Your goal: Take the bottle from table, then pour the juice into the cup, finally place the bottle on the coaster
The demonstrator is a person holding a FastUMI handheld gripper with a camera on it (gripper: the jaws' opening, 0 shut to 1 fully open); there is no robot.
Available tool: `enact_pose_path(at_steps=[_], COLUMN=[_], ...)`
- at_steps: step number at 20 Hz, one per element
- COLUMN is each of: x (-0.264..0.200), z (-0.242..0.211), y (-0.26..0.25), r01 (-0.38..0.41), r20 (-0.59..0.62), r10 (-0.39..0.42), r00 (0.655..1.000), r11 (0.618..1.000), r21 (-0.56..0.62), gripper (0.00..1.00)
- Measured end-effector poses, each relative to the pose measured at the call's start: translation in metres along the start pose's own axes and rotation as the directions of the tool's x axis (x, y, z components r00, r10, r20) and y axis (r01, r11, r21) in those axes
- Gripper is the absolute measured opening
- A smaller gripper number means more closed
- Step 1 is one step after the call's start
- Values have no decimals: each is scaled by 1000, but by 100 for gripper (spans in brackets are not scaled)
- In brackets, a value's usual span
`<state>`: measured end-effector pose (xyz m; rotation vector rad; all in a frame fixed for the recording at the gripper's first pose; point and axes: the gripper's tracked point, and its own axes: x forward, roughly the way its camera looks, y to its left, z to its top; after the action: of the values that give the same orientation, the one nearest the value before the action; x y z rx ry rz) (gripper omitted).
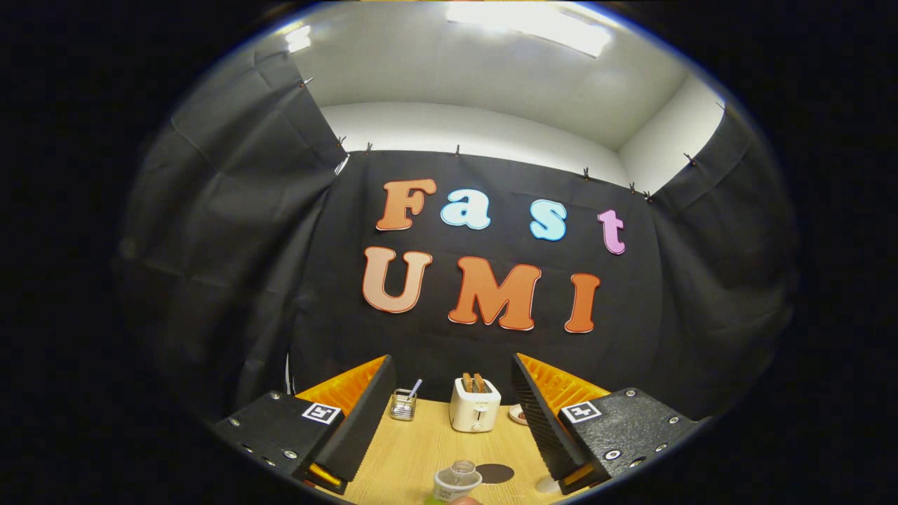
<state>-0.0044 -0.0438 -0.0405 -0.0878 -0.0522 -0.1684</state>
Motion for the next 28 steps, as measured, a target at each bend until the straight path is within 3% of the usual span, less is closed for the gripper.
enact_pose_path(at_steps=[10, 15, 22, 28], x=[-4, -5, -9, -21], z=[-105, -177, -228, -275], y=[-7, 5, 8, 14], r01=[53, 38, 57, 49], r20=[-12, -153, -287, -427], r10=[-52, -30, -45, -30], r00=[999, 988, 957, 904], r11=[997, 998, 998, 998], r21=[57, 52, 32, 34], gripper=[98, 98, 98, 98])
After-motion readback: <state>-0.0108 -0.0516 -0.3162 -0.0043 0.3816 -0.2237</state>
